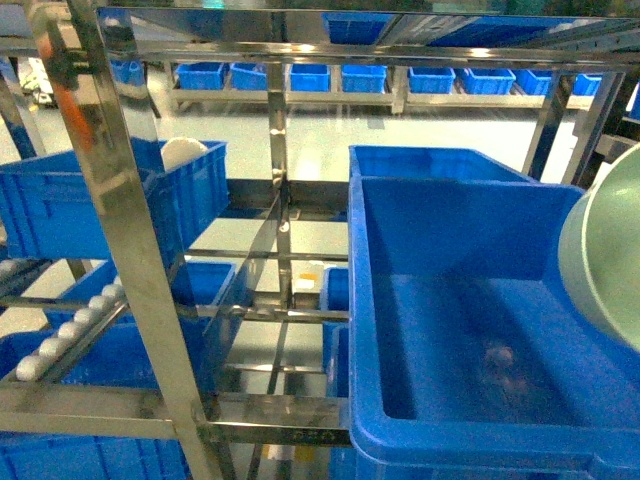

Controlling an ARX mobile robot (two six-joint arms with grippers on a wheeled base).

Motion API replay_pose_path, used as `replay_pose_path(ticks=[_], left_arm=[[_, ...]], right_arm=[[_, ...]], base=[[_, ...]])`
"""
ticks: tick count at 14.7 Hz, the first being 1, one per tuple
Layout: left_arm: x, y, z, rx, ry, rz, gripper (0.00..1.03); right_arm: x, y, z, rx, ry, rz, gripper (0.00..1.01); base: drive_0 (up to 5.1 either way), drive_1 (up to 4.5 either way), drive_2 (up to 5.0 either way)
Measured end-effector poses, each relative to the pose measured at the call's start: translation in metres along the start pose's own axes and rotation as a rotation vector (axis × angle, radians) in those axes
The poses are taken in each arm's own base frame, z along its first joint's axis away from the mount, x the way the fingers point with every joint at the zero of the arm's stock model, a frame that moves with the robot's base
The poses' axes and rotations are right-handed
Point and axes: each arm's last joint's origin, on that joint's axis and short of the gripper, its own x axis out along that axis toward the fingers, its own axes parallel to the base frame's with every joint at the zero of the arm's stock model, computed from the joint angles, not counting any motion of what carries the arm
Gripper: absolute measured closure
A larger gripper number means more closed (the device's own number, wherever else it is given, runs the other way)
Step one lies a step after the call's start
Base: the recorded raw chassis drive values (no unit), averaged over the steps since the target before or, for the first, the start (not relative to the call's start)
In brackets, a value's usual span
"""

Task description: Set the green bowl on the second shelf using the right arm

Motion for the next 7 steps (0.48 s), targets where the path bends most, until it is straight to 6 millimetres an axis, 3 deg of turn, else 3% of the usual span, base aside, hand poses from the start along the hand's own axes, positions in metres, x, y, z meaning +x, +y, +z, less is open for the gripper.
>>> replay_pose_path(ticks=[4,7], left_arm=[[0.000,0.000,0.000,0.000,0.000,0.000,0.05],[0.000,0.000,0.000,0.000,0.000,0.000,0.05]], right_arm=[[0.039,-0.003,-0.020,-0.046,0.067,0.027,0.99],[0.089,-0.009,-0.027,-0.069,0.122,0.052,0.99]], base=[[0.0,0.00,0.0],[0.0,0.00,0.0]])
